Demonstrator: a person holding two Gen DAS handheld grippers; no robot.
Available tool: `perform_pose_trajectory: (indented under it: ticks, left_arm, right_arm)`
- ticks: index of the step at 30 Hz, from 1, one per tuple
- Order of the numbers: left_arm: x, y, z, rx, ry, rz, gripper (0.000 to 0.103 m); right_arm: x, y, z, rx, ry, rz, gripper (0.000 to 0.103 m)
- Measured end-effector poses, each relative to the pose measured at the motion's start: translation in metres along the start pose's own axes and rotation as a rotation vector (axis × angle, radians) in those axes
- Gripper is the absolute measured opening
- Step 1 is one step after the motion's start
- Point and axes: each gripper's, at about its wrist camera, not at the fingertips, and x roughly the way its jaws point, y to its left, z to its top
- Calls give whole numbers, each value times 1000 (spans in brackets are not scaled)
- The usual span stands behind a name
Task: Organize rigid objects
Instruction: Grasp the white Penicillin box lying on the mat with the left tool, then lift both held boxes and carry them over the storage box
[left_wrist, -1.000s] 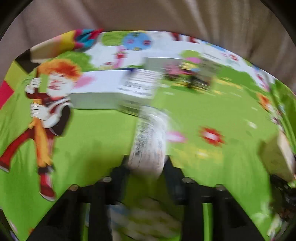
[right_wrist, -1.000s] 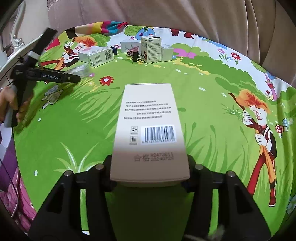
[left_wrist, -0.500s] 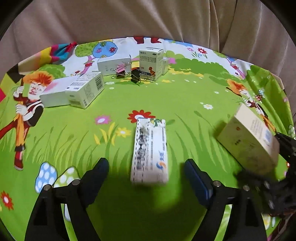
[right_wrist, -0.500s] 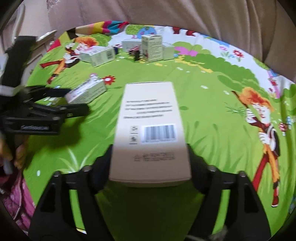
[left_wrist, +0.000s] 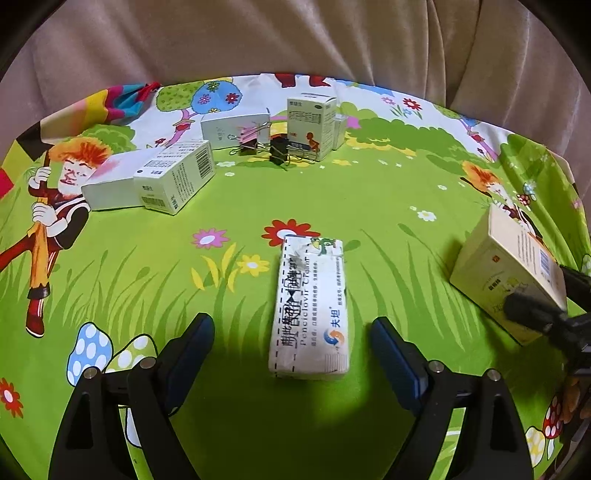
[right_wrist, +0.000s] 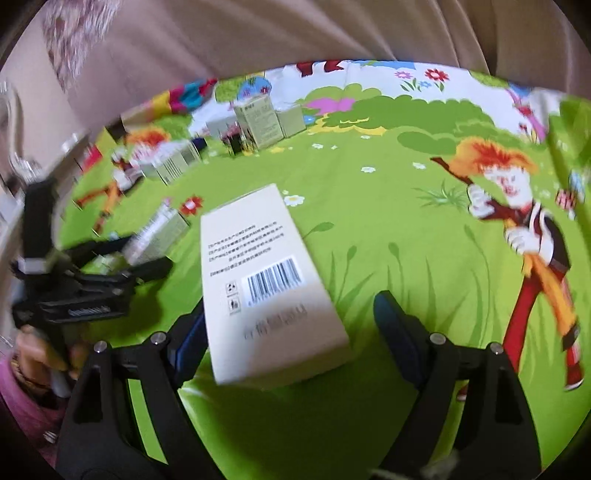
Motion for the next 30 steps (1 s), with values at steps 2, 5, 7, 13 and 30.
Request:
perform_pose_trajectory:
  ticks: [2, 5, 7, 13, 30]
  left_arm:
    - [0, 0, 0, 1, 0, 2, 88]
    - [0, 0, 1, 1, 0, 2, 88]
    - [0, 0, 1, -1, -1, 2, 86]
    - [-11, 10, -5, -50, -59, -16, 34]
    - [-124, -7, -52, -136, -420, 120, 34]
  right_arm:
    - [10, 12, 6, -68, 22, -39, 86]
    - [26, 27, 16, -181, 65, -98, 86]
    - [30, 31, 18, -255, 85, -105, 83]
    - [17, 51, 2, -374, 75, -119, 54]
    - [-95, 57, -56, -109, -486, -139, 55]
